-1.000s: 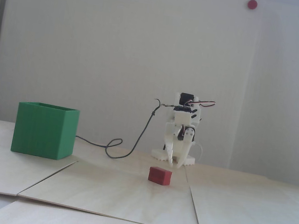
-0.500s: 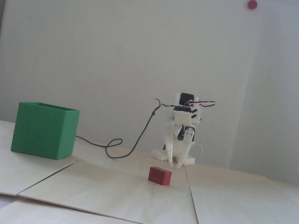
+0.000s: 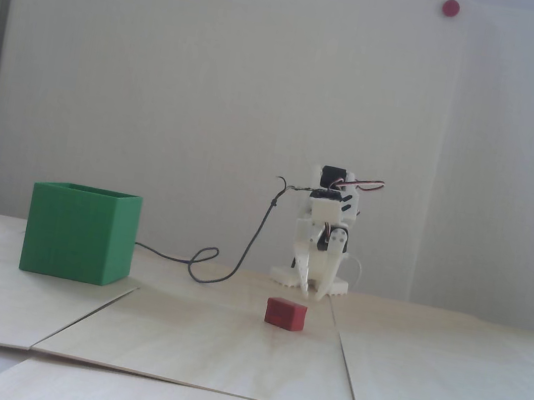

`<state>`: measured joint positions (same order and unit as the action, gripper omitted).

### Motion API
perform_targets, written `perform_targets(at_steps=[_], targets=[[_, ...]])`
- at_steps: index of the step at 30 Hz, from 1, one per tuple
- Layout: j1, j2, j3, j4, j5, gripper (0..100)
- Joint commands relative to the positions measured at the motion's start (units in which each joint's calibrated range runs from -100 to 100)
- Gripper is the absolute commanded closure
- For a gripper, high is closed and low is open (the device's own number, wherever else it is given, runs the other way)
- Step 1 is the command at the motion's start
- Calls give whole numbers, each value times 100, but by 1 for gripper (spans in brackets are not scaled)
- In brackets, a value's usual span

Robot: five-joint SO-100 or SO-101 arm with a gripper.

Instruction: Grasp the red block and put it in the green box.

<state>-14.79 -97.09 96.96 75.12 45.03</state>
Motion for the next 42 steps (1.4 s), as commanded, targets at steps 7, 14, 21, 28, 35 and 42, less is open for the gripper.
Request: perform_targets(at_steps=[7,14,21,28,35,42], targets=[[43,-46,74,211,-11,97],[43,-46,74,211,-11,97],[43,-46,74,211,-11,97],[43,-46,74,211,-11,97],[11,17,74,203,-11,97],[11,-54,47,203,21,97]])
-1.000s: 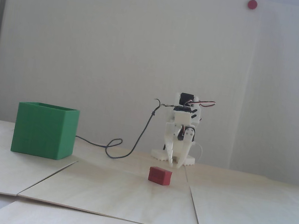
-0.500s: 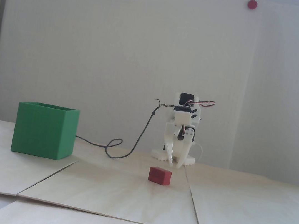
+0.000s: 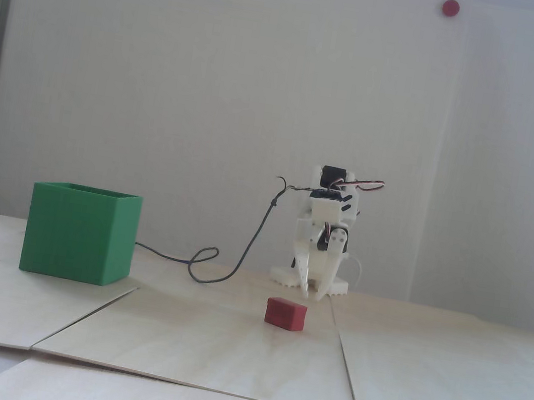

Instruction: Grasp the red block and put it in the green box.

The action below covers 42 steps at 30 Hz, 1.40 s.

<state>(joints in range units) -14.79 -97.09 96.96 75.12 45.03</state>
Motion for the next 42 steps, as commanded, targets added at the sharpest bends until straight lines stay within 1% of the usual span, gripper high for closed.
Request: perform_targets(at_steps=[1,6,9,12,15,17,19,21,23,24,28,31,32,34,38,40,42], targets=[[11,-54,29,194,21,97],[92,-54,-228,135,26,97],[349,25,-1044,101,31,97],[397,65,-2003,34,-11,97],[429,562,-2730,-287,-16,97],[679,1454,-3351,-649,-21,97],[799,1976,-3697,-767,-73,97],[1024,3081,-4531,-944,-224,97],[1370,4297,-5587,-1012,-323,97],[1587,5158,-6430,-969,-364,97],[2094,7131,-8524,-961,-521,97],[2295,8426,-9944,-919,-526,97],[2335,8805,-10423,-809,-526,97],[2383,9729,-11621,-236,-547,97],[2303,10835,-13147,877,-646,97],[2078,11458,-14070,1459,-802,97],[1885,11814,-14629,1821,-916,97]])
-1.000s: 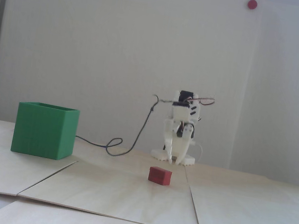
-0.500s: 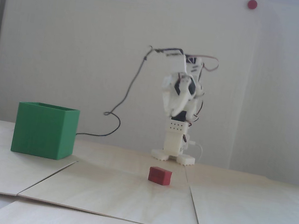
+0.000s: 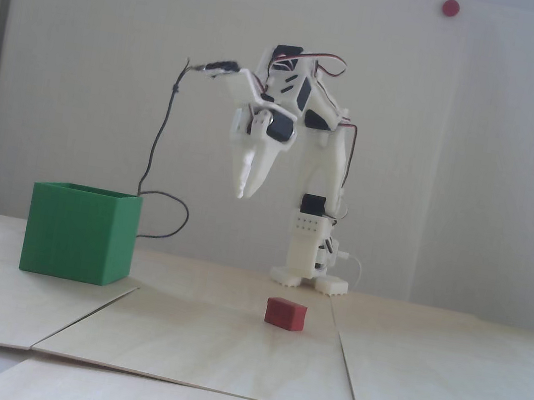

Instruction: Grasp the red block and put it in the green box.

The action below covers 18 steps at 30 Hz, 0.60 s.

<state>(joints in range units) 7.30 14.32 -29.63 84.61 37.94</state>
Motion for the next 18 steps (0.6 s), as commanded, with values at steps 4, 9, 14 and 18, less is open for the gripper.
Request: perform_targets(at_steps=[4,9,14,18], targets=[[-879,1217,-3062,1505,-311,97],[-1450,1288,-3292,1480,-317,97],[-1699,1351,-3292,1480,-317,97],[-1659,1430,-2689,1480,-322,97]])
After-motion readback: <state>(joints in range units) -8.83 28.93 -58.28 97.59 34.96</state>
